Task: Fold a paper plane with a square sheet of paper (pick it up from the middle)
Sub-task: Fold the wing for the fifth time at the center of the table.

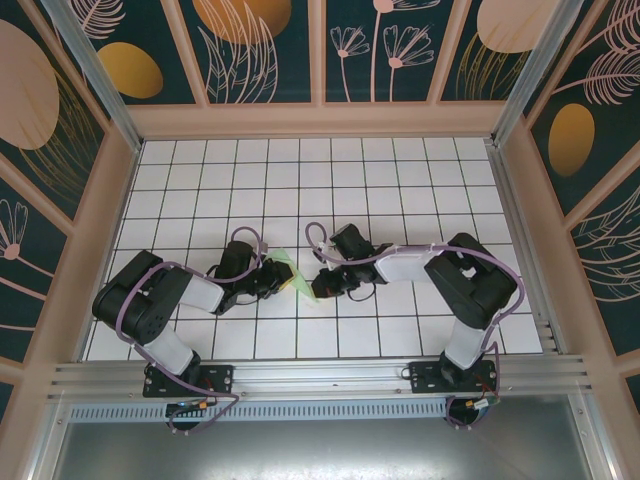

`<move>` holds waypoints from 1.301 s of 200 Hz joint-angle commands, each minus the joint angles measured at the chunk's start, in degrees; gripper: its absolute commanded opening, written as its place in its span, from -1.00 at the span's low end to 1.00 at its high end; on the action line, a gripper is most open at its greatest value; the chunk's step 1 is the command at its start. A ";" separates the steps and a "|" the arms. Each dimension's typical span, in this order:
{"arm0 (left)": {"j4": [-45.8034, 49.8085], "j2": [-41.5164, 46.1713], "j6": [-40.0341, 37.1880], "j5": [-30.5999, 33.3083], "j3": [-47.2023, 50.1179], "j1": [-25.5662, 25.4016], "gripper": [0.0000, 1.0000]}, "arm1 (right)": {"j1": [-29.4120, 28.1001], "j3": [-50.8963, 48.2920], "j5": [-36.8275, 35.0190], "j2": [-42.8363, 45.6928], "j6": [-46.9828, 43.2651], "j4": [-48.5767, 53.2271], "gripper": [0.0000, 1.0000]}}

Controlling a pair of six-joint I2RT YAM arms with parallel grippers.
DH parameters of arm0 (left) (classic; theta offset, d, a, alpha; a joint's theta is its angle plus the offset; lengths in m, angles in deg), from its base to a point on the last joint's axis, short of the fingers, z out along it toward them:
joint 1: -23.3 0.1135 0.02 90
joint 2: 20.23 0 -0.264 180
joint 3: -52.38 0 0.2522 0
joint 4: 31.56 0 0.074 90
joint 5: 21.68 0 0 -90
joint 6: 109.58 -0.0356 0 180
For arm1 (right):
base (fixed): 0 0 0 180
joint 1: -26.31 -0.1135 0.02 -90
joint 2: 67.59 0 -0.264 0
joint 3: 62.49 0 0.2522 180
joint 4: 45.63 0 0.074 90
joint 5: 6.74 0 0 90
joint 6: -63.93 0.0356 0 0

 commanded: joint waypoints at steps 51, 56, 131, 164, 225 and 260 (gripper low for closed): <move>7.77 -2.60 -1.91 6.64 2.14 -0.04 -0.61 | -0.81 1.51 -1.81 -1.34 -1.26 2.13 -0.80; 7.77 -2.58 -1.87 6.66 2.17 -0.04 -0.61 | -0.80 1.68 -2.49 -0.62 -1.24 2.58 -0.76; 8.47 -2.40 -2.20 7.09 1.73 0.00 -0.62 | -4.61 3.84 -13.06 6.37 1.16 3.80 -0.76; 8.72 -2.26 -2.21 7.24 1.62 -0.05 -0.61 | -6.57 6.21 -13.74 1.81 2.94 2.37 -0.94; 9.04 -2.31 -2.31 7.50 1.63 -0.05 -0.62 | -7.04 7.45 -13.09 -2.43 3.66 1.95 -1.00; 9.40 -2.39 -2.39 7.75 1.51 -0.04 -0.62 | -6.64 6.34 -13.82 -2.74 3.27 3.54 -1.00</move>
